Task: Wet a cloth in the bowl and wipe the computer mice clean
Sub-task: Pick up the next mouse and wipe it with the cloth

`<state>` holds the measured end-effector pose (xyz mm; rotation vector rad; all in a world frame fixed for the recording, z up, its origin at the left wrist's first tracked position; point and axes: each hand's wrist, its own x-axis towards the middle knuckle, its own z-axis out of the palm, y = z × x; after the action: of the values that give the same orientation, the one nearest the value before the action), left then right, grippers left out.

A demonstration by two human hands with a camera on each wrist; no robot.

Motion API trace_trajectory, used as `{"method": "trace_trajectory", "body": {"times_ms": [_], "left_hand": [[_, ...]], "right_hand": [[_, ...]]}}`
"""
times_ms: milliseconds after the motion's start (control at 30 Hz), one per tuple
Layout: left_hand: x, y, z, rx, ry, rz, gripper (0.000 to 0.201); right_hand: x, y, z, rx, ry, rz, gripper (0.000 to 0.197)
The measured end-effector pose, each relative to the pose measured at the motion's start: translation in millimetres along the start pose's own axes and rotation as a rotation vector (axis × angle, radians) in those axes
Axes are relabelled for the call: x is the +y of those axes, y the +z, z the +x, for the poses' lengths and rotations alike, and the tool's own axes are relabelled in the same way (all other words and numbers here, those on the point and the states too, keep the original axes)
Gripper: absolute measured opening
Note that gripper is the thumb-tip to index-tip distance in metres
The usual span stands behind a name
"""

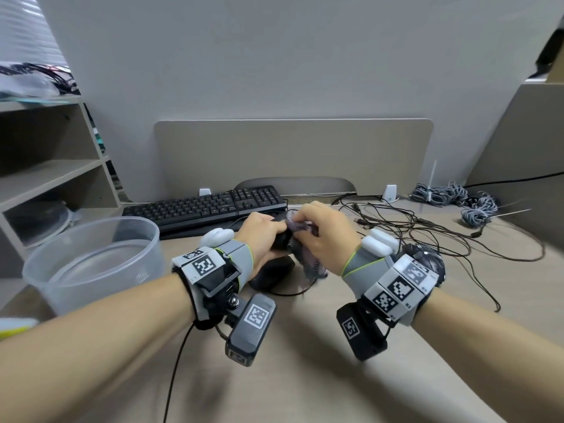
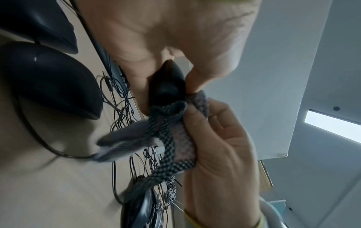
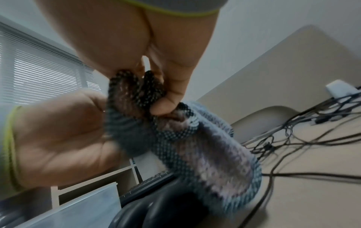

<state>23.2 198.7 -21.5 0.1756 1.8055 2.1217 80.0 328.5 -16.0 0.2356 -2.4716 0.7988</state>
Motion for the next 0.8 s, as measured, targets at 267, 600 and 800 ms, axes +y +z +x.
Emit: {"method": "trace_trajectory", "body": {"times_ms": [267, 600, 800], "left_hand": [[-2.6, -0.7, 5.3, -0.049, -0.001, 0.032, 0.028], [2.8, 0.4, 0.9, -0.009, 0.037, 0.085, 0.017], [-2.2, -5.1, -5.4, -0.026, -0.017, 0.032, 0.011]], "right_hand": [[2.0, -1.3, -1.1, -0.03, 0.143, 0.035, 0.015], [-7.2, 7.5, -1.0, -0.031, 0.109, 0.041, 0.019], [9.4, -9.5, 12.2, 0.049, 0.269, 0.127, 0.016]]}}
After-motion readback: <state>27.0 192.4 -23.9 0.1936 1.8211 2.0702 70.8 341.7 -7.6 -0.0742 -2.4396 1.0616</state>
